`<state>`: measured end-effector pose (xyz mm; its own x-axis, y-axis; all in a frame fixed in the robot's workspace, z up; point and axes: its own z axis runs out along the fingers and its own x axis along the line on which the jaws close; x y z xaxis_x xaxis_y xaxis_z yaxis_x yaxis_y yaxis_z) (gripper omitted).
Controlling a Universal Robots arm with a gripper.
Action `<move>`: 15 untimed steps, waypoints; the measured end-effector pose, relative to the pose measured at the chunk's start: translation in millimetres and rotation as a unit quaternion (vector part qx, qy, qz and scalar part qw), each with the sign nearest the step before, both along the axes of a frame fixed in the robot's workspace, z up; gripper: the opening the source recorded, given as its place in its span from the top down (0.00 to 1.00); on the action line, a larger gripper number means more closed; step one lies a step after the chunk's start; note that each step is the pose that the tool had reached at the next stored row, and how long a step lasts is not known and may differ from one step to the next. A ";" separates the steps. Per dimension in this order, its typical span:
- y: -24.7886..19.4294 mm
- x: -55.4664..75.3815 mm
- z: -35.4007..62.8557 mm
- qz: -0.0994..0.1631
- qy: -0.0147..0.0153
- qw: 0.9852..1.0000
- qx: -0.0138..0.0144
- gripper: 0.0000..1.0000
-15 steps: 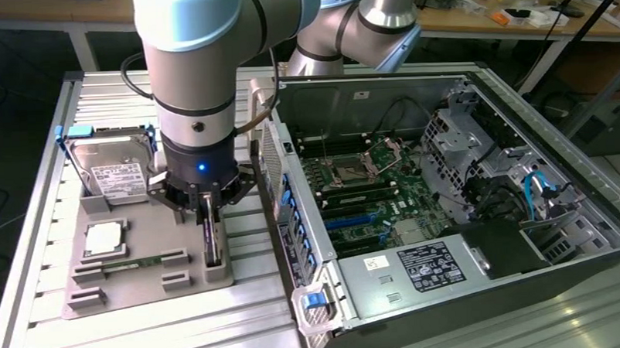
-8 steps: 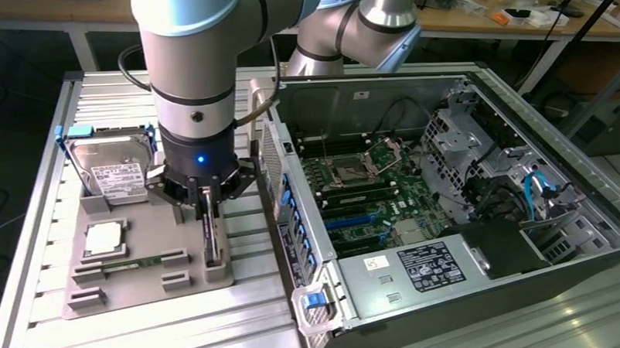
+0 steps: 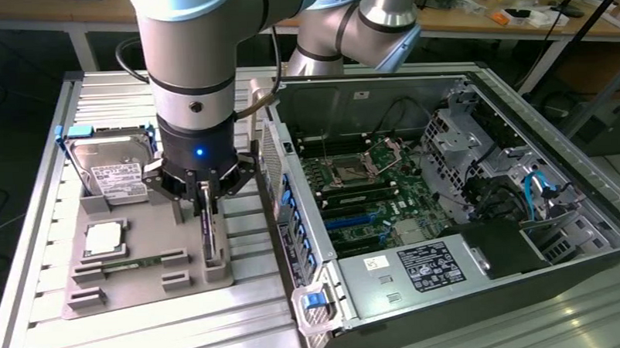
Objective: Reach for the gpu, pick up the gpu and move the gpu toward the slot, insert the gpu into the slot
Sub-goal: 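Pick up the gpu and move the gpu toward the slot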
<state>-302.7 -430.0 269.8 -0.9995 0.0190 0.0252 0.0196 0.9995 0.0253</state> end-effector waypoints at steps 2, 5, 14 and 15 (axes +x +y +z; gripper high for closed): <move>0.0 0.0 2.4 0.000 0.000 1.000 0.000 0.73; 0.0 0.0 5.7 0.000 0.000 1.000 0.000 0.73; 0.0 0.0 17.1 0.000 0.000 1.000 -0.001 0.73; 0.0 0.0 18.8 0.000 0.000 1.000 -0.001 0.73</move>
<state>-302.7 -430.0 288.5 -0.9995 0.0190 0.0251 0.0196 0.9995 0.0239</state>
